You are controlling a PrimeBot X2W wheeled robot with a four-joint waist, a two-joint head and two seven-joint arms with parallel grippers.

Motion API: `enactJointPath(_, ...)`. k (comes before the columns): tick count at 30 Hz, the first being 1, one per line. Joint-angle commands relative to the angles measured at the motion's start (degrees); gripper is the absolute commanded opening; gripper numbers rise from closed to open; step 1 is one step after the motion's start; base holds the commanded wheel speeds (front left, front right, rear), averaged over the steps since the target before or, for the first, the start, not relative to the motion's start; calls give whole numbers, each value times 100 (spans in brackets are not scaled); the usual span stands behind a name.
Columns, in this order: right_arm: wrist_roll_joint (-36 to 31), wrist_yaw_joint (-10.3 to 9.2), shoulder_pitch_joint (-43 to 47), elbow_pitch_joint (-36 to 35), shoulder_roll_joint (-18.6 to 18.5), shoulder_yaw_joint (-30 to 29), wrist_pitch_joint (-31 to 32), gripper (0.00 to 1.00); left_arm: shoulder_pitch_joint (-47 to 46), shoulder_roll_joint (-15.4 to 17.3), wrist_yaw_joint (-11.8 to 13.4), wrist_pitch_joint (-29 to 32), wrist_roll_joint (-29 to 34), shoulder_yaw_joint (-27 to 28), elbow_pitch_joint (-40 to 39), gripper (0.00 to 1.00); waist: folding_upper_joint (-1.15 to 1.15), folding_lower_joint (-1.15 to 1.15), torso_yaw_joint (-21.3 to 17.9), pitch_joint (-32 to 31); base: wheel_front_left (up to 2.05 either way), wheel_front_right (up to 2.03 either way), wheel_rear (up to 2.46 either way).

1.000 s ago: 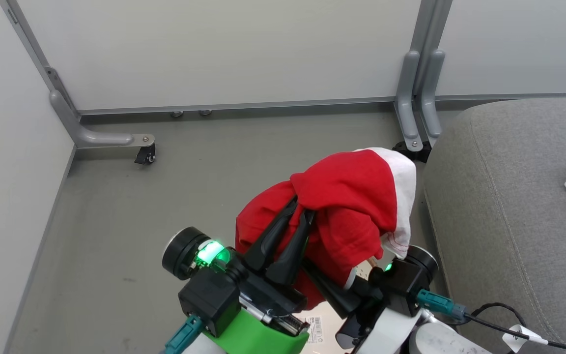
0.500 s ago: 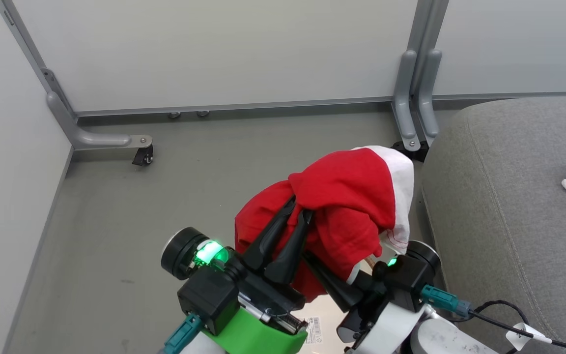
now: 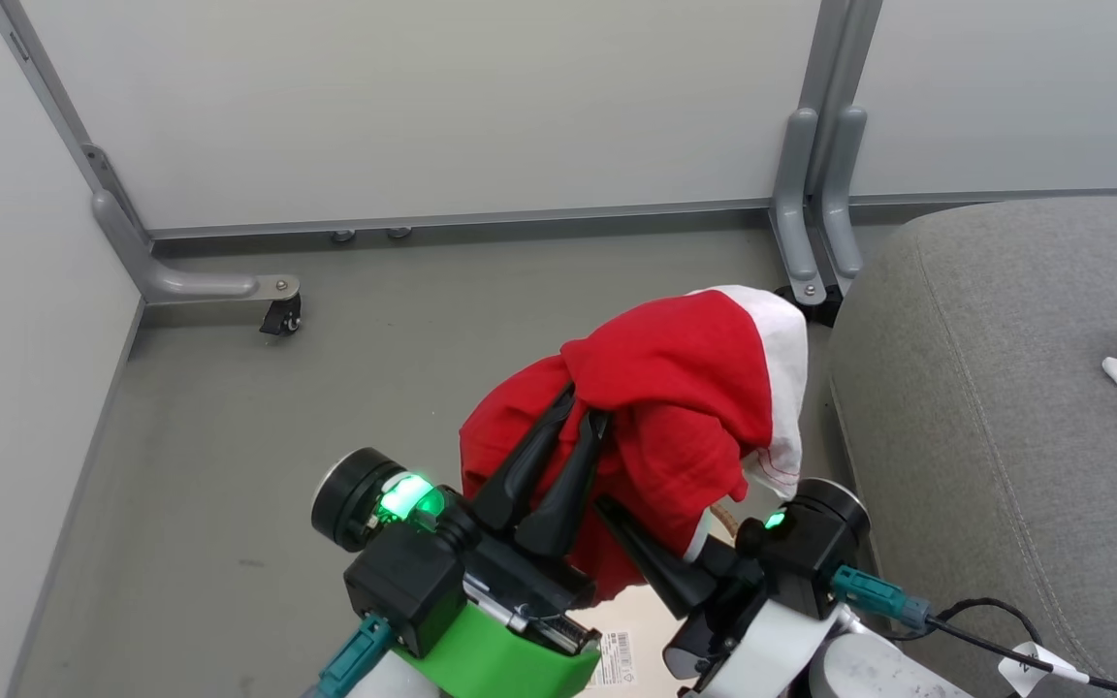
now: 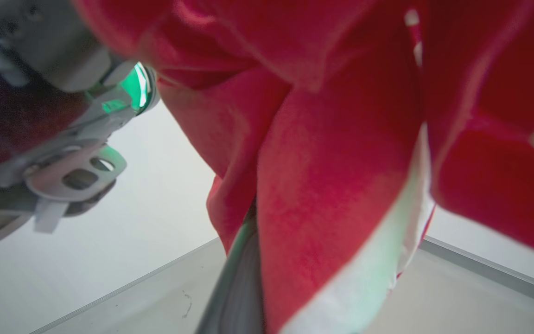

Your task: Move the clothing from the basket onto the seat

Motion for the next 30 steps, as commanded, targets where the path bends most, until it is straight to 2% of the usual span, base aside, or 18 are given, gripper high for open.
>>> enactJointPath(1, -20, -3, 52, -20, 5, -12, 1, 0, 35, 7, -24, 0, 25, 29, 5, 0, 0, 0, -1, -9, 0, 0, 0)
enactJointPath(30, -103, -4, 63, -170, 10, -113, 1, 0, 38, 7, -26, 0, 127, 70, 79, 0, 0, 0, -14, -15, 0, 0, 0)
